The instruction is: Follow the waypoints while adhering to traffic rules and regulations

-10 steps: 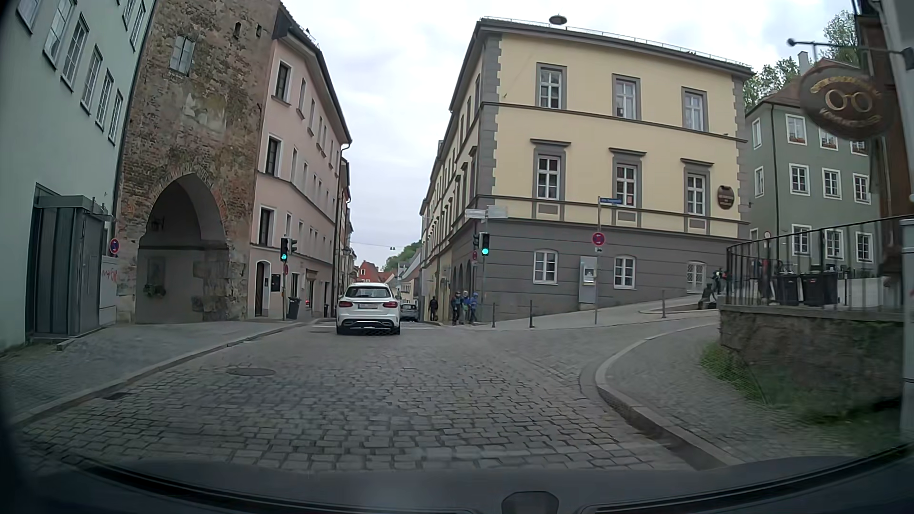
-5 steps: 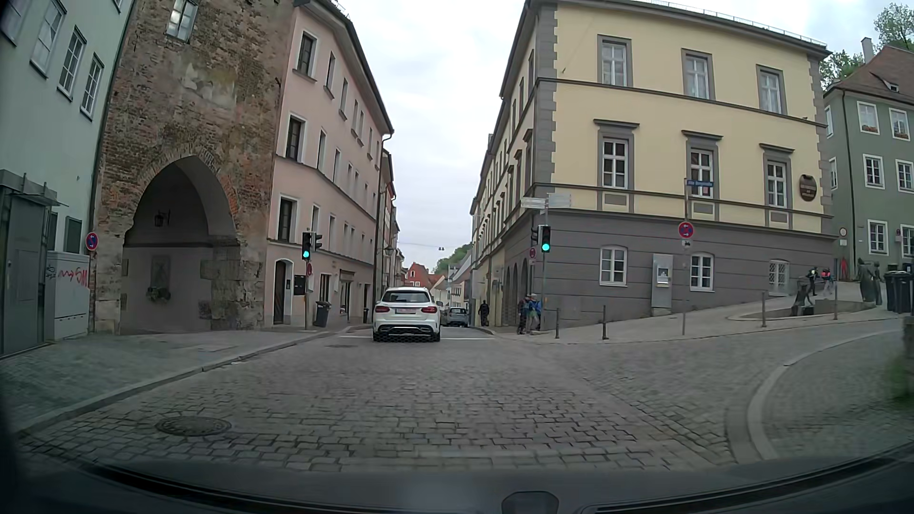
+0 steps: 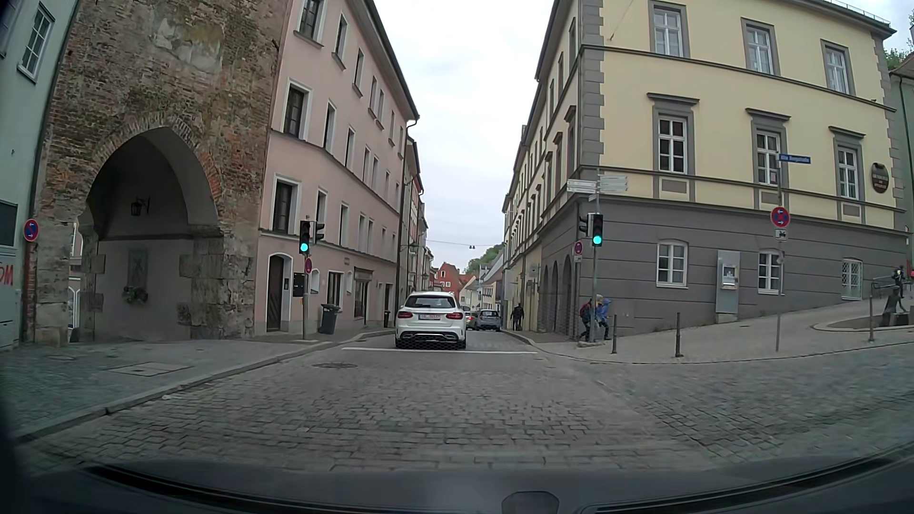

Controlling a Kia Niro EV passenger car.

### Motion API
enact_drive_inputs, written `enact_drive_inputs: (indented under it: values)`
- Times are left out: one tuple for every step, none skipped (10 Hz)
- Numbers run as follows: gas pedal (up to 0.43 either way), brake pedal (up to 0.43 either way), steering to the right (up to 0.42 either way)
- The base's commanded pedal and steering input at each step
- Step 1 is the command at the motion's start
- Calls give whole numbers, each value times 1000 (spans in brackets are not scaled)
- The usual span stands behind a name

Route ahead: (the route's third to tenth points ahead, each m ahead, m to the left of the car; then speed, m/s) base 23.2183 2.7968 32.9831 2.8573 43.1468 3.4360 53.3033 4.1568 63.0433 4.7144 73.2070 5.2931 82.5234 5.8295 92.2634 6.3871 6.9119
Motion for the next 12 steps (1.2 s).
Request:
enact_drive_inputs:
  values:
    - [8, 0, -37]
    - [8, 0, -30]
    - [0, 0, -22]
    - [0, 0, -14]
    - [0, 0, -12]
    - [0, 0, -11]
    - [0, 0, -9]
    - [0, 0, -4]
    - [0, 0, 2]
    - [0, 0, 3]
    - [0, 0, 2]
    - [0, 0, -3]
